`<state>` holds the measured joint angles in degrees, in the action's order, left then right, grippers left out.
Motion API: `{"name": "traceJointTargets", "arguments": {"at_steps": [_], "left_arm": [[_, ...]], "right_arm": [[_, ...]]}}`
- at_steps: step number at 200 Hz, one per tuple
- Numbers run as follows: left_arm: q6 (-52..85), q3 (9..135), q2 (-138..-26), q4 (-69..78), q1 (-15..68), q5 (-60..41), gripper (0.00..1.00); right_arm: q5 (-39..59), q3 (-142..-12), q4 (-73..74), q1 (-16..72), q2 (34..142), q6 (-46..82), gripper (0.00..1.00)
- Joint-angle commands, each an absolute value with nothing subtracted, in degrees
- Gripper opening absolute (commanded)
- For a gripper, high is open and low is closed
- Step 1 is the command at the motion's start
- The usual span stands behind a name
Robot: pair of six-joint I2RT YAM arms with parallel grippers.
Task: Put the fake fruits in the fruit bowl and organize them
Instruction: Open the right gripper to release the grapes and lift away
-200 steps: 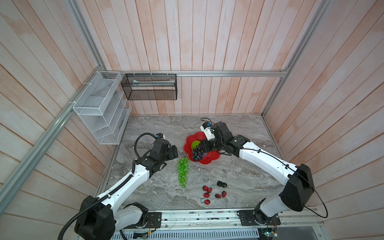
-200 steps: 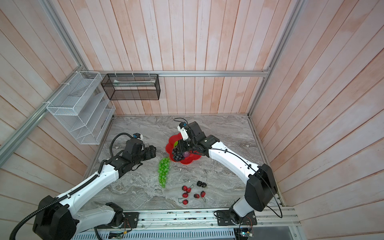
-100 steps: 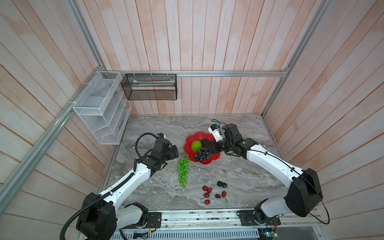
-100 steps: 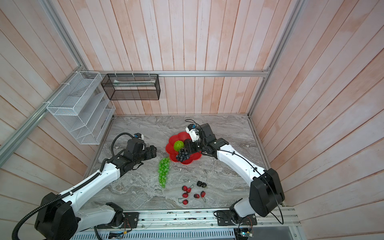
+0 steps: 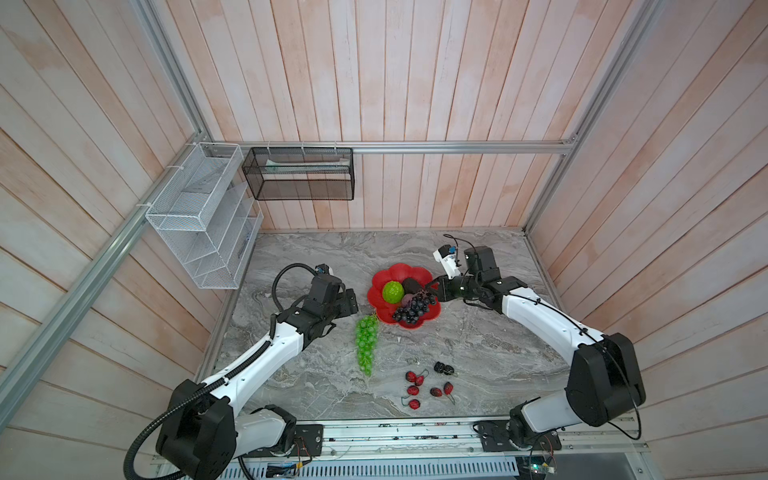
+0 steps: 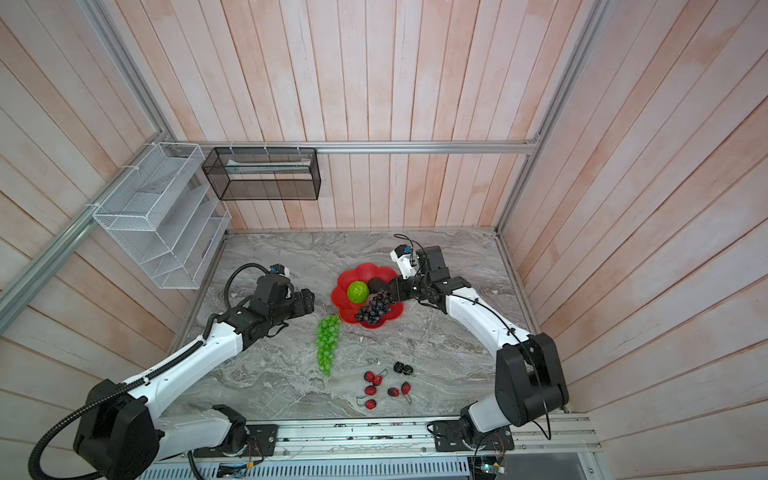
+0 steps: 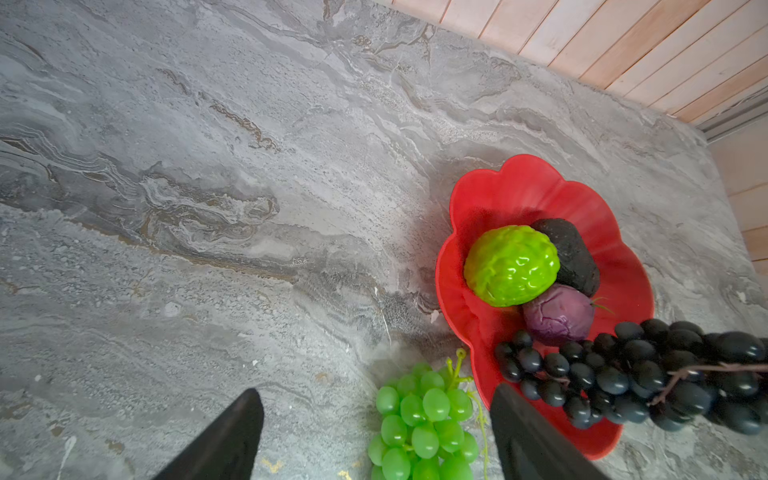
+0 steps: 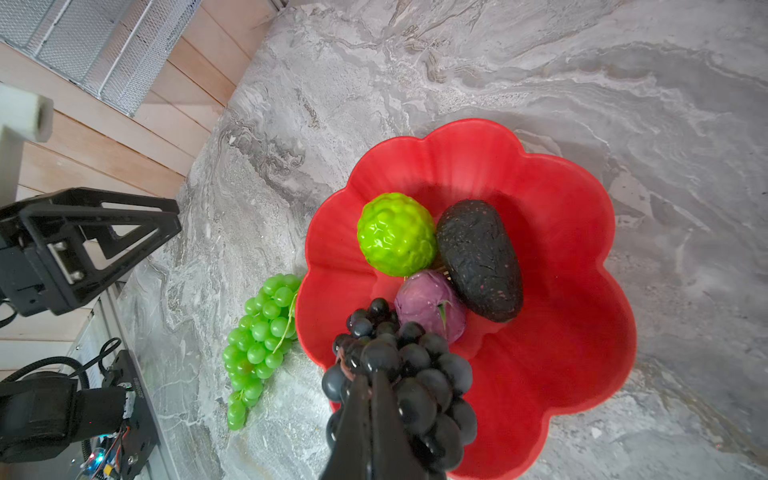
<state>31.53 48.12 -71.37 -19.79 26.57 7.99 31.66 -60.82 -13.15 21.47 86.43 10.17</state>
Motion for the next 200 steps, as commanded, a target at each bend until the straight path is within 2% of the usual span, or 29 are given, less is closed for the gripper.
{"name": "traceJointTargets", "arguments": {"at_steps": [1,200], "left_arm": [[31.38,49.84,-71.72,-20.3,26.19,8.96,0.88],[30.34,49.39,-72.43,-21.29,26.2,4.45,0.86]], "right_arm": [[35.91,-59.93,-10.0,20.67,89.32,7.38,0.0],[37.86,-66.56,-6.2,15.12,103.43,2.82,0.0]]}}
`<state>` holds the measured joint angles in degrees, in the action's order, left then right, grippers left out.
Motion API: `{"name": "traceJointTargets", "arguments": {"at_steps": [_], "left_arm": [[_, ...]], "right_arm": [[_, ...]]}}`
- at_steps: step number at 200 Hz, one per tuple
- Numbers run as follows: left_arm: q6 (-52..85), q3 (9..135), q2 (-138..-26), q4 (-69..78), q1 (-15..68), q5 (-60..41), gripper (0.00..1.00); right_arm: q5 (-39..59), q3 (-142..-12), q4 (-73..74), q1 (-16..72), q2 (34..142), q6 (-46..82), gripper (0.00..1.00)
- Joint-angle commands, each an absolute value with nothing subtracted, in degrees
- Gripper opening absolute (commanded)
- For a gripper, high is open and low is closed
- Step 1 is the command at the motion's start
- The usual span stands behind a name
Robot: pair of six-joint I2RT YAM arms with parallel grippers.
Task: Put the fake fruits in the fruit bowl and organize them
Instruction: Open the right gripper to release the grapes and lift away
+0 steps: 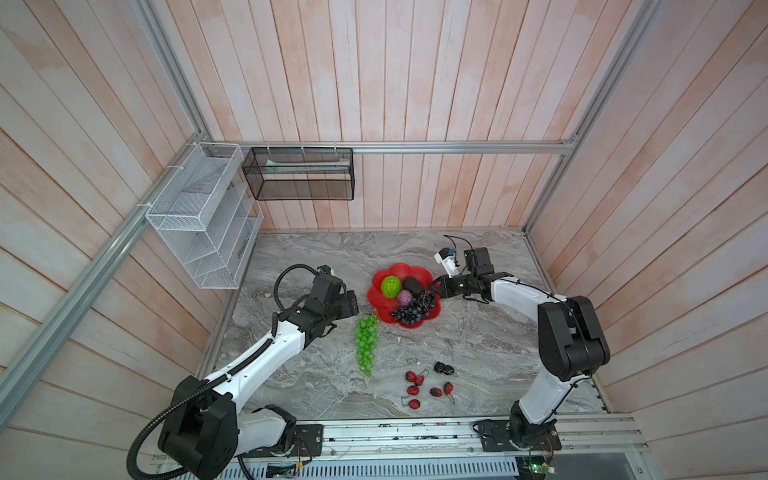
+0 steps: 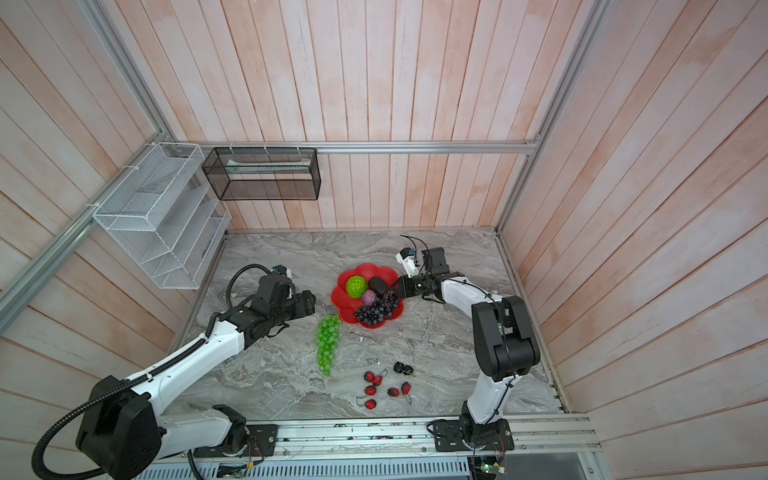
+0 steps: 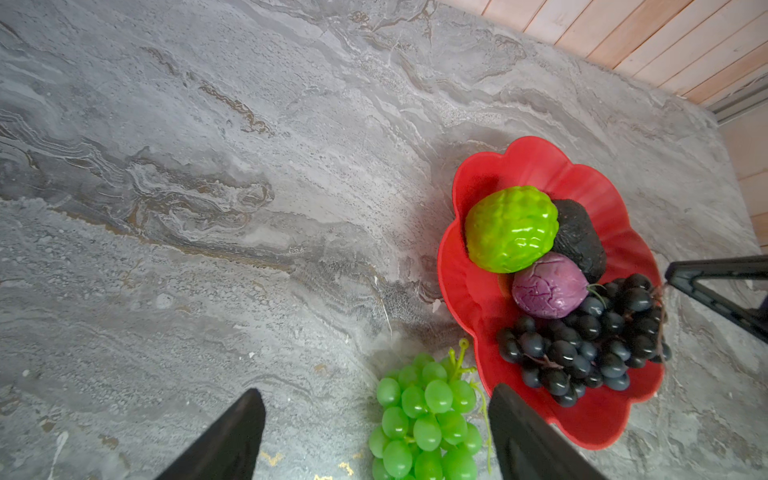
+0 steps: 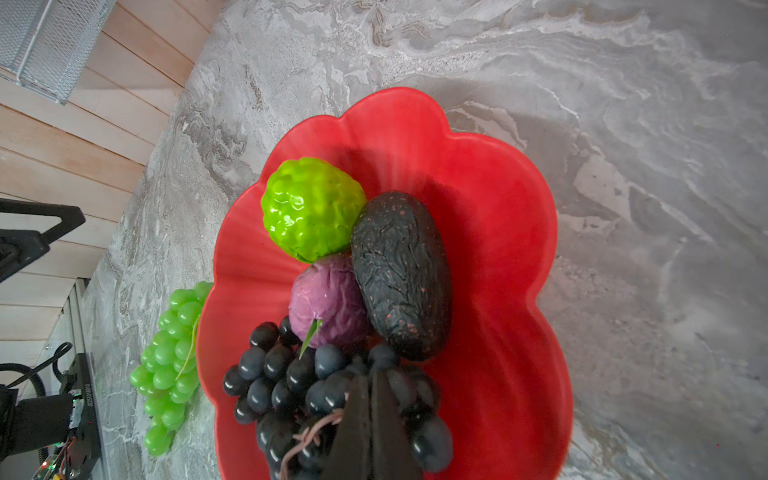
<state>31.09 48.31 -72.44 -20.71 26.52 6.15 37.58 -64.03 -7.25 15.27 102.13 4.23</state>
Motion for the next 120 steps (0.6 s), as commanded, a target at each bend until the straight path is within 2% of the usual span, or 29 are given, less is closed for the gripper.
{"name": "traceJointTargets", "arguments": {"at_steps": [1,60,120], "left_arm": [[30.38,49.35,-72.38,-21.28,26.19,4.38,0.86],[29.71,48.45,-72.05,-20.68,26.19,-0.46,0.84],[28.86,48.82,-73.03,-21.61,26.19,-5.12,0.84]], "right_arm": [[37.83,-66.63,-6.26,15.12,103.48,2.77,0.0],[31.7,-68.71,-6.1,15.03,104.46,2.0,0.0],[31.97,-71.51,-7.02,15.03,106.84,1.25,0.0]]}}
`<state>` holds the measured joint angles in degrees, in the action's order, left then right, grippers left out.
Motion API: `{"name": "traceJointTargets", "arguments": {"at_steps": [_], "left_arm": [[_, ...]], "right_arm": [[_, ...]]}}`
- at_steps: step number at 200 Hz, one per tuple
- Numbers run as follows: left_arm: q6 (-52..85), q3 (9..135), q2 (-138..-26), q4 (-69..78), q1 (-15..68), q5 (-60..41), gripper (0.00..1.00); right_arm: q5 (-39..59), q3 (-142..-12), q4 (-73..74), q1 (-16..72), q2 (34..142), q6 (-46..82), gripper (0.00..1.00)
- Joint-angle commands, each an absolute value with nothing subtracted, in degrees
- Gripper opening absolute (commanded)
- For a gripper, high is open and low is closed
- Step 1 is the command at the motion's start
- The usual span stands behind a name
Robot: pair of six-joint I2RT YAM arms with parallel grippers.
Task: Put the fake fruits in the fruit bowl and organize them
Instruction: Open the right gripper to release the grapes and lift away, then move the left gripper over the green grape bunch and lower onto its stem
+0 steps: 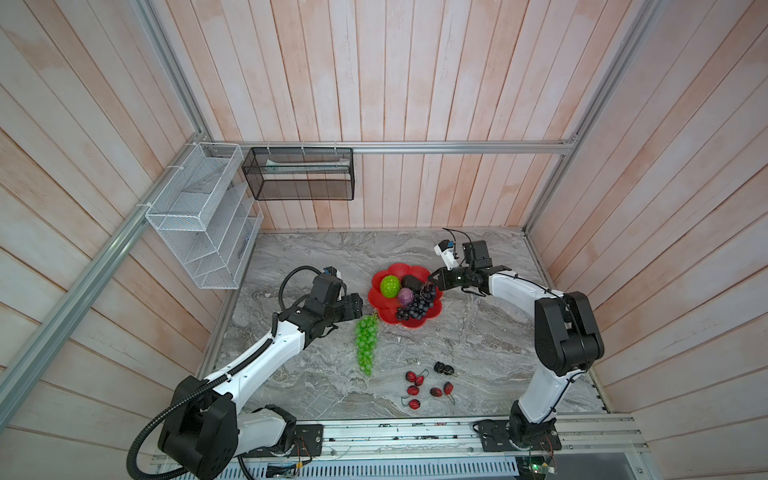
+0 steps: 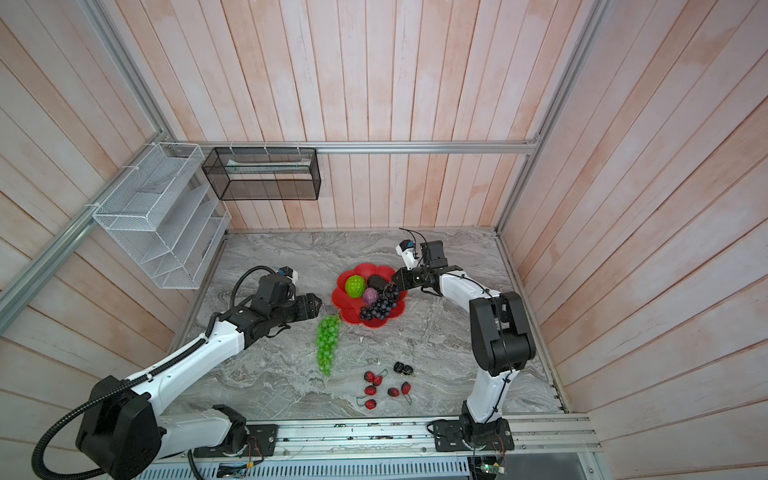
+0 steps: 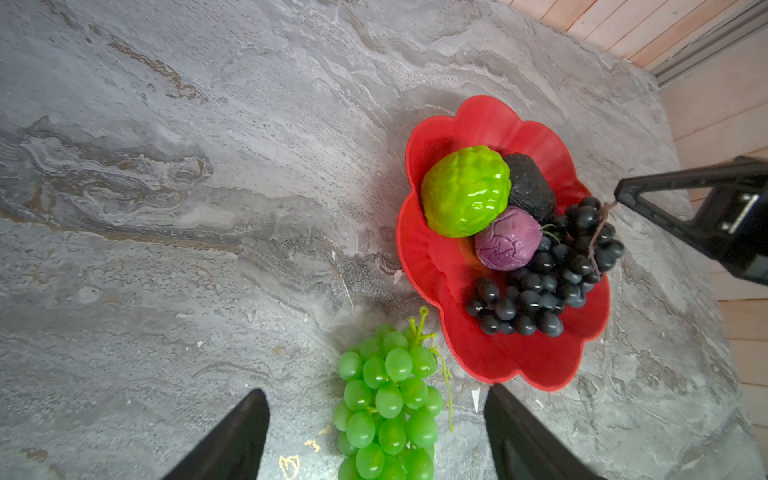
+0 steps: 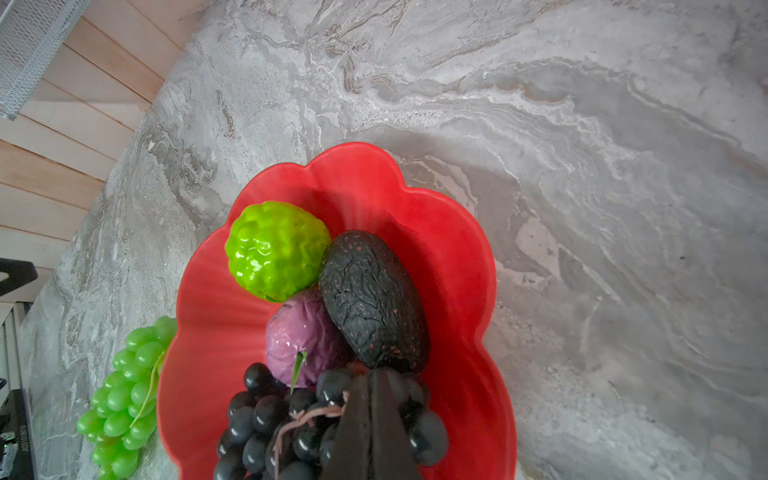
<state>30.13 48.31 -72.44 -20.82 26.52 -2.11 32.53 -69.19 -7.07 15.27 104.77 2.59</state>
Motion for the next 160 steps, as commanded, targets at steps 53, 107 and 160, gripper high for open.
{"name": "traceJointTargets", "arguments": {"at_steps": [53,107,160], "left_arm": [[28.34,49.69,-73.52,-24.52,26.18,-9.61,0.84],[27.25,51.42,-73.06,-31.99,26.19,-9.66,0.8],[26.25,52.79,-72.67,-34.74,26.19,-8.78,0.8]], "right_arm": [[30.5,-71.44,-6.69,15.12,106.66,1.59,0.22],[22.21,-70.72,-8.36,17.25,98.5,1.56,0.46],[15.25,-64.08,-4.28,22.44,88.84,3.61,0.61]]}}
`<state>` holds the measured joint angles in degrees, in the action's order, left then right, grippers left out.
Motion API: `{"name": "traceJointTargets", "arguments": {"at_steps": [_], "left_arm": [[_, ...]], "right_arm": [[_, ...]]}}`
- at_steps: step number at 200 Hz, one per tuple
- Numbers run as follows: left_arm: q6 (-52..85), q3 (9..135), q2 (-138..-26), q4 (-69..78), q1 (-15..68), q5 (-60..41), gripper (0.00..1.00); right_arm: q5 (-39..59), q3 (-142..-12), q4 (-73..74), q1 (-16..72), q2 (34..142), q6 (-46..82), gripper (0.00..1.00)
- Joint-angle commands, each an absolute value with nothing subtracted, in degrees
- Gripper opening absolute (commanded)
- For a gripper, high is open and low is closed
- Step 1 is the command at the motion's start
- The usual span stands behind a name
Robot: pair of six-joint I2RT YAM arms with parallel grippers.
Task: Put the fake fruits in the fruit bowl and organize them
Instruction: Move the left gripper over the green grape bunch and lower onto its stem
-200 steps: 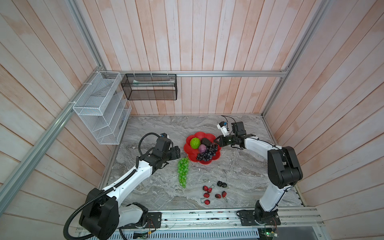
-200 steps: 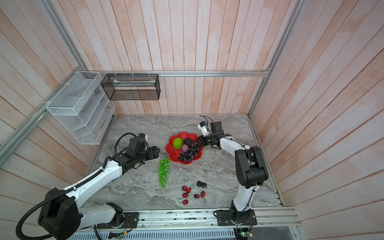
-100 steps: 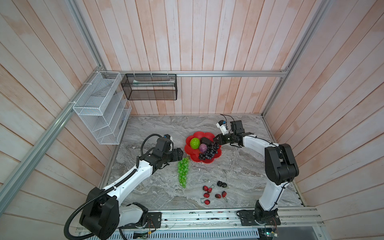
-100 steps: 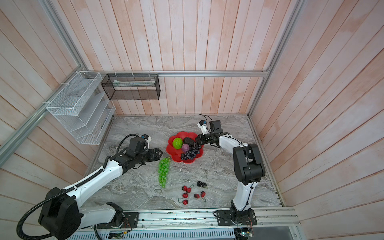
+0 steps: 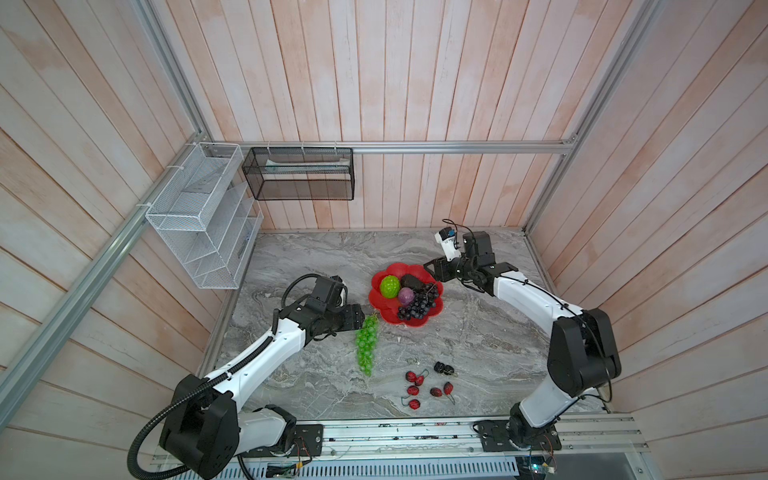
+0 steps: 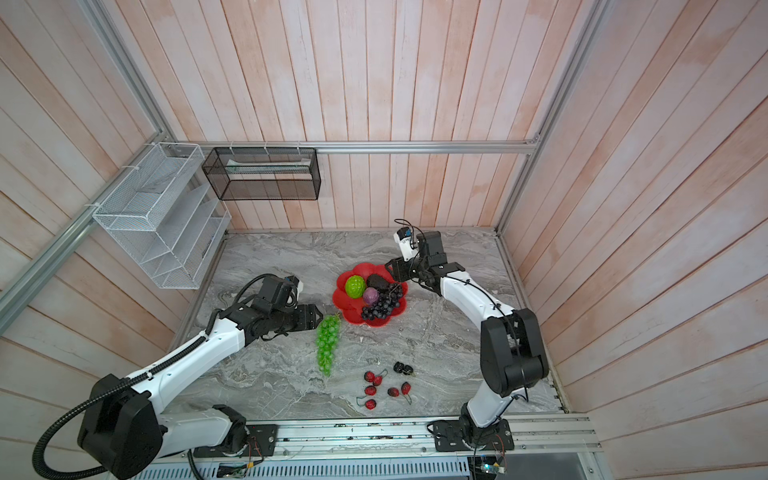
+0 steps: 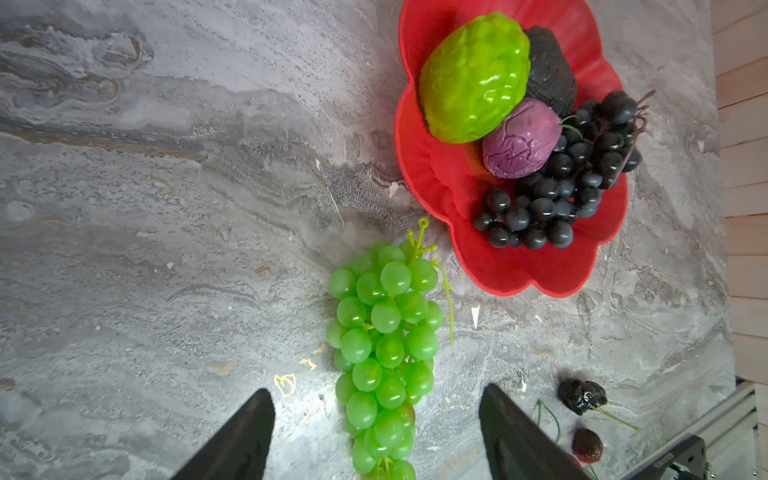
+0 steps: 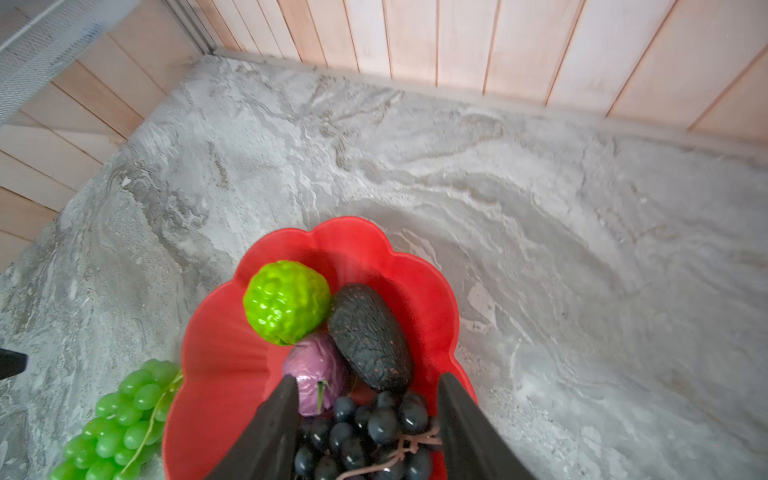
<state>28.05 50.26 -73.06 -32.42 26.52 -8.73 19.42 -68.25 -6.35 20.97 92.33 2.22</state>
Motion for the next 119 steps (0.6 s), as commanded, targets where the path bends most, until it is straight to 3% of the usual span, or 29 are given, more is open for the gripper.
{"name": "traceJointTargets", "arguments": {"at_steps": [1,46,71,119], "left_arm": [[26.13,52.9,-72.76,-34.77,26.19,-8.79,0.8],[17.6,61.4,-82.15,-35.93,26.28,-10.98,0.76],[13.0,67.05,-88.52,-38.98,26.6,-11.05,0.68],[9.32,73.58,-96.01,-43.5,32.93,-0.32,0.64]], "right_arm": [[15.14,-63.9,-4.16,22.47,88.63,3.65,0.61],[13.45,-57.85,-2.78,24.6,83.15,4.87,0.61],[13.54,-54.8,-1.16,24.7,81.51,7.18,0.6],[14.39,-53.08,0.88,24.74,81.47,9.05,0.58]]}}
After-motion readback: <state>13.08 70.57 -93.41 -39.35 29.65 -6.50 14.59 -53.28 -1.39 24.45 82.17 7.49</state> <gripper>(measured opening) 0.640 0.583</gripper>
